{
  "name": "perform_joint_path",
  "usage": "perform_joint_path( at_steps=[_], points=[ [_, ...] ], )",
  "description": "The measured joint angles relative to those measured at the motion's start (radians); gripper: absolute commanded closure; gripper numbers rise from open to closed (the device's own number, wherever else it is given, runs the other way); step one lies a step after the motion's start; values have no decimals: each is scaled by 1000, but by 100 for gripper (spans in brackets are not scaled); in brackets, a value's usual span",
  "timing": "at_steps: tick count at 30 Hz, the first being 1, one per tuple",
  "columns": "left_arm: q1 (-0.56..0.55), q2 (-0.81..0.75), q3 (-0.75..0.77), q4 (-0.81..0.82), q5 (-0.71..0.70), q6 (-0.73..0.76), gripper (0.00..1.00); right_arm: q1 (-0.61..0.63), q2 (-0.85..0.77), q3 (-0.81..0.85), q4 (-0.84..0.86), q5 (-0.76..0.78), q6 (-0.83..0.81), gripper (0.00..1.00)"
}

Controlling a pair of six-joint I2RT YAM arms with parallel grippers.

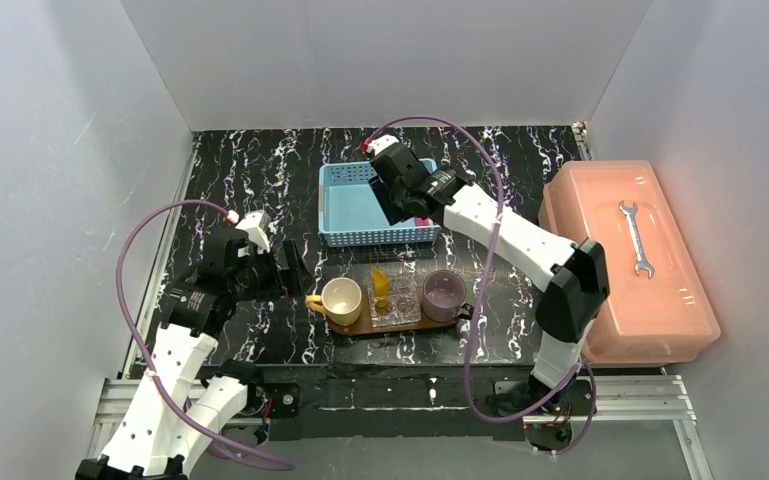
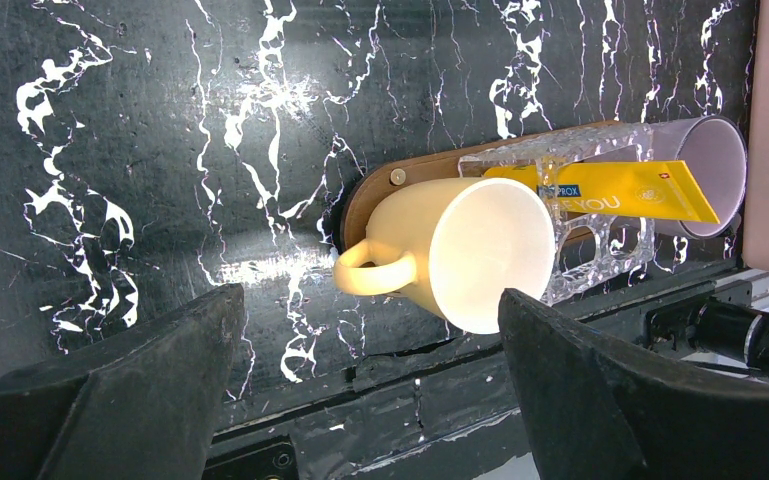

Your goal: Prepare toiletry sets of a toothbrush and toothpaste on the tray

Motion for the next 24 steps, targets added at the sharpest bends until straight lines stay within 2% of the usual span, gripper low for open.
perform_joint_path(
  at_steps=[8, 17, 24],
  points=[
    [0, 0, 0, 0, 0, 0, 2, -98, 153, 48, 1, -20, -4, 44],
    [0, 0, 0, 0, 0, 0, 2, -153, 292, 122, 5, -18, -16, 35],
    [0, 8, 0, 0, 1, 0, 2, -187, 374, 179, 6, -16, -21, 34]
  ],
)
